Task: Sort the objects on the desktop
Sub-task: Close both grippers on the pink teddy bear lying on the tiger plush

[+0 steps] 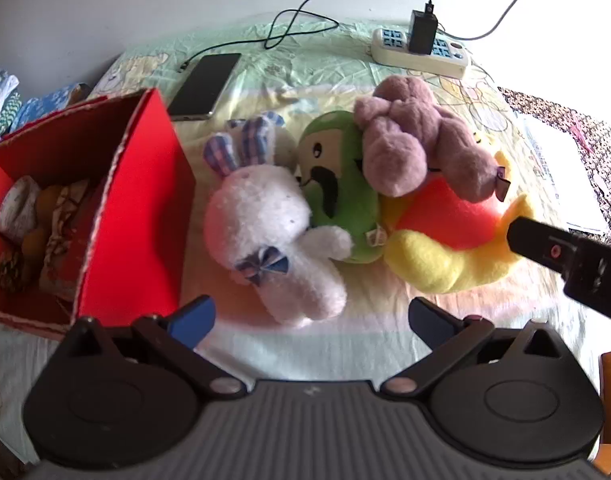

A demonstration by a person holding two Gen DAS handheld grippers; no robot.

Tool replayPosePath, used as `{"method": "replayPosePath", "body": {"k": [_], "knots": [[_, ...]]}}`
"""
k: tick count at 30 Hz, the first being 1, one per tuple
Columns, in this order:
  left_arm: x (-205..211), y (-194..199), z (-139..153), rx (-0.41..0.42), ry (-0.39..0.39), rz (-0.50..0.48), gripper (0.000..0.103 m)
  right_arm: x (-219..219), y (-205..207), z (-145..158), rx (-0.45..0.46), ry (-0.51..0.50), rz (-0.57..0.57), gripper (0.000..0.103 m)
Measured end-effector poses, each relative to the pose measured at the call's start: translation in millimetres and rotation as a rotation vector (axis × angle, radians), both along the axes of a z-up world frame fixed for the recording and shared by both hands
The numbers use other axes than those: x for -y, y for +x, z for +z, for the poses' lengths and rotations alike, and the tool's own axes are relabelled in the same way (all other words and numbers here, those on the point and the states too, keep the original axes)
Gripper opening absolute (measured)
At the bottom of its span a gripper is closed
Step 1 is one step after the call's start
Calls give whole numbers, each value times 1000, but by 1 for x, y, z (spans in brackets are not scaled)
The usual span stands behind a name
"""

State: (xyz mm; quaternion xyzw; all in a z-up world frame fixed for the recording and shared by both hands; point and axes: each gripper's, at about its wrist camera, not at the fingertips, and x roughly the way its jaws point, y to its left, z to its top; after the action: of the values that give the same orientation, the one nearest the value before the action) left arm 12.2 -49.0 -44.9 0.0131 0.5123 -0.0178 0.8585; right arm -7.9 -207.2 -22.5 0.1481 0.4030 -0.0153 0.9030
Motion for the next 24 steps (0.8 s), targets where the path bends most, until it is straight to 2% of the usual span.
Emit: {"method": "replayPosePath", "body": {"k": [4,8,17,24], "knots": [[4,5,-2,-14,-9,0,103,4,0,-5,1,3,-14,58],[9,9,-4,-17,25,-10,103,9,2,-9,3,19,-17,52],[13,15,-7,-26,46,-33,103,12,11,-18,-15,66,9,51],[23,15,2,9,58,-116,103,20,16,-15,23,93,32,50]]}}
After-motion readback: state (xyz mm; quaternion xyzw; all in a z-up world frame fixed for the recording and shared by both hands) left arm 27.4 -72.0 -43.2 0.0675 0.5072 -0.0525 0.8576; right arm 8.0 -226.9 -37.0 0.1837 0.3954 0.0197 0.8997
